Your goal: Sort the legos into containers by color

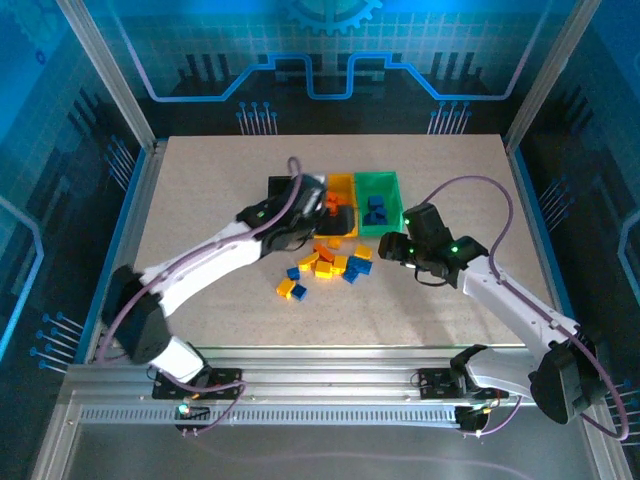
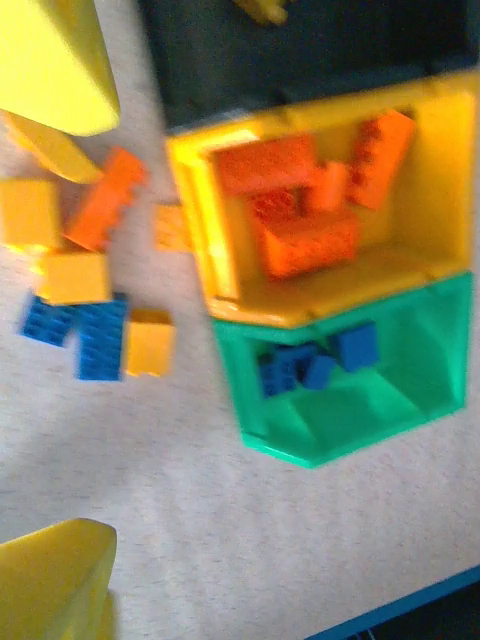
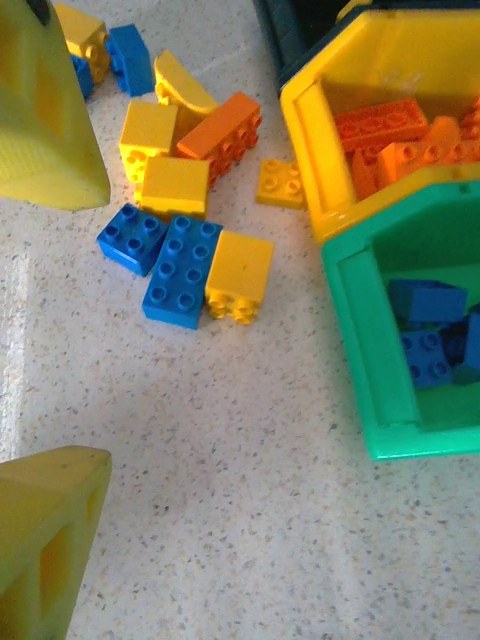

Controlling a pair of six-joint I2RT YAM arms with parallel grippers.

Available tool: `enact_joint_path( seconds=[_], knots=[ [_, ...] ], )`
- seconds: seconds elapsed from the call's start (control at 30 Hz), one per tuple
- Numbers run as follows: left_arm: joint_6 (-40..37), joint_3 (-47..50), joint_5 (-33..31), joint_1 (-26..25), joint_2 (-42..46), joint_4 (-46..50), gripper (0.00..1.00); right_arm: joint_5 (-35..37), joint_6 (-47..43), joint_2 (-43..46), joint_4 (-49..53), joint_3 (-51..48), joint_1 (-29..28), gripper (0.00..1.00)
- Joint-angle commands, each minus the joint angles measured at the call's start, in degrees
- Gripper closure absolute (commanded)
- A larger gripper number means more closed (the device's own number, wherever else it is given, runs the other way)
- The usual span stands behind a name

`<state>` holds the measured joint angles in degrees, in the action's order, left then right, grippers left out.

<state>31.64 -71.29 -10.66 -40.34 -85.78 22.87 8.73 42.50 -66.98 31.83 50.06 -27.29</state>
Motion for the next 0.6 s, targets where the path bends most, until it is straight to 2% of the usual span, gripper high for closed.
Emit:
enact_joint_path(
  seconds=[0.0, 0.1, 0.13, 0.33, 0.57],
  knots=[
    [4.87, 10.32, 0.47, 0.59, 6.66, 1.94, 0.06, -0.2, 0.92, 0.04, -0.24, -1.33, 0.35, 0.35],
    [6.53, 18.2, 1.41, 1.47, 11.95, 5.75, 0.23, -0.47, 1.12, -0.4, -0.74, -1.46, 0.31, 0.35],
    [6.77, 20.23, 2.06, 1.87, 12.96, 6.4, 0.26, -0.55, 1.25, -0.64, -0.92, -1.46, 0.24, 0.35],
    [6.26, 28.21, 4.56, 3.58, 13.5, 6.63, 0.24, -1.17, 1.82, -1.66, -1.72, -1.42, -0.03, 0.35],
    [6.02, 30.61, 5.51, 6.23, 8.88, -0.63, 0.27, -0.61, 1.7, -0.63, -0.99, -1.22, -0.22, 0.35]
  ],
)
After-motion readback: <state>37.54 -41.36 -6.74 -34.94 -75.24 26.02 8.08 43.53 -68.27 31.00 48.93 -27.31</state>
